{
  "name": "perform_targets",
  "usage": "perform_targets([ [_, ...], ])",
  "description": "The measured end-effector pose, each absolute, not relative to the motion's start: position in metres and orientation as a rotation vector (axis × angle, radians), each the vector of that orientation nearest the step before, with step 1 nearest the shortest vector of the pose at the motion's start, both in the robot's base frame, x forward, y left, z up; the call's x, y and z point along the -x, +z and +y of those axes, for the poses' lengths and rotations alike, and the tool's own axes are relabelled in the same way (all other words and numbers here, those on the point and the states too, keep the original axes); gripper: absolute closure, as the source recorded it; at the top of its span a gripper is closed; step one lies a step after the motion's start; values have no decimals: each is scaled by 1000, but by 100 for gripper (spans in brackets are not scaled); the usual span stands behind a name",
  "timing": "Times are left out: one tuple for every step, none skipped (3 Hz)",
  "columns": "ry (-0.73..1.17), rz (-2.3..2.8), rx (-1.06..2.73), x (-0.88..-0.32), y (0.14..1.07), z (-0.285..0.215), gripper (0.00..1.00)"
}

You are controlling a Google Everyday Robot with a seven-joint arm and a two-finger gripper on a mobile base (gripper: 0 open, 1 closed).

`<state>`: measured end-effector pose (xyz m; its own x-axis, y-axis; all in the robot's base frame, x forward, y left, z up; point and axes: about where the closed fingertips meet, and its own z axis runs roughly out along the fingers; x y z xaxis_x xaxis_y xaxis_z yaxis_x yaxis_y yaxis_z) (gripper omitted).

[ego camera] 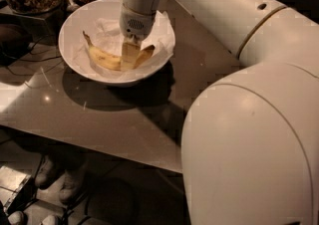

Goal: Pick banana from white bowl

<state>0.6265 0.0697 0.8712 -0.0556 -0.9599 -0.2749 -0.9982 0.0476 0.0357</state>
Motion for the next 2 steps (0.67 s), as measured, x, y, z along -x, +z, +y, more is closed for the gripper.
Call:
perform_targets([
  [329, 2119, 2032, -621, 877, 70, 100],
  [301, 2102, 2007, -602, 893, 67, 100],
])
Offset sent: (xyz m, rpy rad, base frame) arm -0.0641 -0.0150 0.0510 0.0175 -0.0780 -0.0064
